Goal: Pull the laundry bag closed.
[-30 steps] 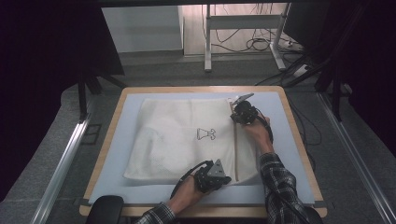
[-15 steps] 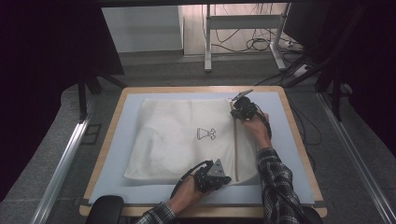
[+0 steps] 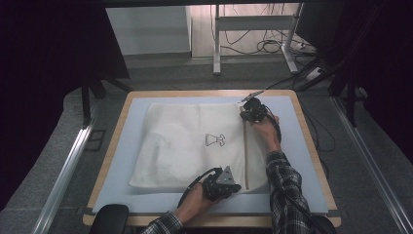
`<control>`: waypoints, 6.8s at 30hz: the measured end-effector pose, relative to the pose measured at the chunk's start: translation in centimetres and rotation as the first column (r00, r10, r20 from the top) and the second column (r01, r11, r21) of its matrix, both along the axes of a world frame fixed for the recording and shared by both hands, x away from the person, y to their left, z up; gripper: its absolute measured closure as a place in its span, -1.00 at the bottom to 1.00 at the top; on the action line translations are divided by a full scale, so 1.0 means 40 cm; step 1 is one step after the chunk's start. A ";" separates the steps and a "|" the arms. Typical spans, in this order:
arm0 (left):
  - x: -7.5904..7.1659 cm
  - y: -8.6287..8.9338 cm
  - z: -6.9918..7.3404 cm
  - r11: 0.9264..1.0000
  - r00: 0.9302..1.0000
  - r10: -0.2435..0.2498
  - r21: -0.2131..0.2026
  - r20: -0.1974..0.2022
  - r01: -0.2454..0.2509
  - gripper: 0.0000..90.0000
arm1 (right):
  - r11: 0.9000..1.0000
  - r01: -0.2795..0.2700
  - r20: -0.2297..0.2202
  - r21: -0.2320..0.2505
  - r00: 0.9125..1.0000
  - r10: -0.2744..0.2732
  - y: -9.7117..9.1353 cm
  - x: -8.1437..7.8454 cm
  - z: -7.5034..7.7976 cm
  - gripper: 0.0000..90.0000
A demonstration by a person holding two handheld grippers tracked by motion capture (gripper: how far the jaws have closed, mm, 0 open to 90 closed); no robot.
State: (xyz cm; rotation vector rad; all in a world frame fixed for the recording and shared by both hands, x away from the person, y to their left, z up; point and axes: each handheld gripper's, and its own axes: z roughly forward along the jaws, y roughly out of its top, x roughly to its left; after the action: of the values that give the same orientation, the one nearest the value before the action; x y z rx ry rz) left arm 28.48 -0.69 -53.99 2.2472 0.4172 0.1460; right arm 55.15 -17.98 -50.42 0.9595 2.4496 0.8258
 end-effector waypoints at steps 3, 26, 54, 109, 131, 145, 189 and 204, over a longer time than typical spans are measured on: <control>0.001 0.000 0.000 1.000 1.000 -0.001 -0.001 -0.003 0.001 1.00 | 1.000 0.010 0.003 0.000 1.000 -0.010 0.004 0.009 -0.001 0.92; 0.006 0.002 0.000 1.000 1.000 -0.003 -0.006 -0.020 0.003 1.00 | 0.999 0.052 0.021 -0.008 0.998 -0.052 0.024 0.072 -0.002 0.92; 0.009 0.001 -0.002 0.999 0.999 0.005 -0.032 -0.047 -0.007 0.99 | 0.993 0.114 0.029 -0.014 0.993 -0.113 0.042 0.098 -0.011 0.90; 0.046 0.078 0.061 0.999 0.998 0.041 0.010 -0.052 -0.041 -0.76 | 0.992 0.049 -0.021 0.117 0.999 -0.047 -0.035 -0.137 0.038 -0.65; 0.053 0.147 0.074 0.993 0.993 0.112 0.037 -0.029 -0.111 -0.83 | 0.991 -0.024 -0.022 0.133 0.999 0.027 -0.039 -0.251 0.064 -0.81; 0.061 0.210 0.077 0.985 0.986 0.166 0.050 -0.014 -0.165 -0.84 | 0.990 -0.062 0.015 0.127 0.998 0.060 -0.033 -0.325 0.079 -0.85; 0.046 0.351 0.084 0.955 0.955 0.296 0.031 0.018 -0.296 -0.85 | 0.983 -0.120 0.095 0.138 0.990 0.108 -0.076 -0.542 0.090 -0.91; 0.034 0.359 0.086 0.952 0.952 0.305 0.024 0.019 -0.305 -0.85 | 0.980 -0.133 0.085 0.149 0.989 0.121 -0.098 -0.600 0.078 -0.91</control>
State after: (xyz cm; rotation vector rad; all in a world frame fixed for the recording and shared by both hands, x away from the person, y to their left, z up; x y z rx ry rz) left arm 29.86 13.67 -50.54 2.1930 0.7581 0.3306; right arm 31.13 -21.91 -47.29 0.8138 2.4300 1.0893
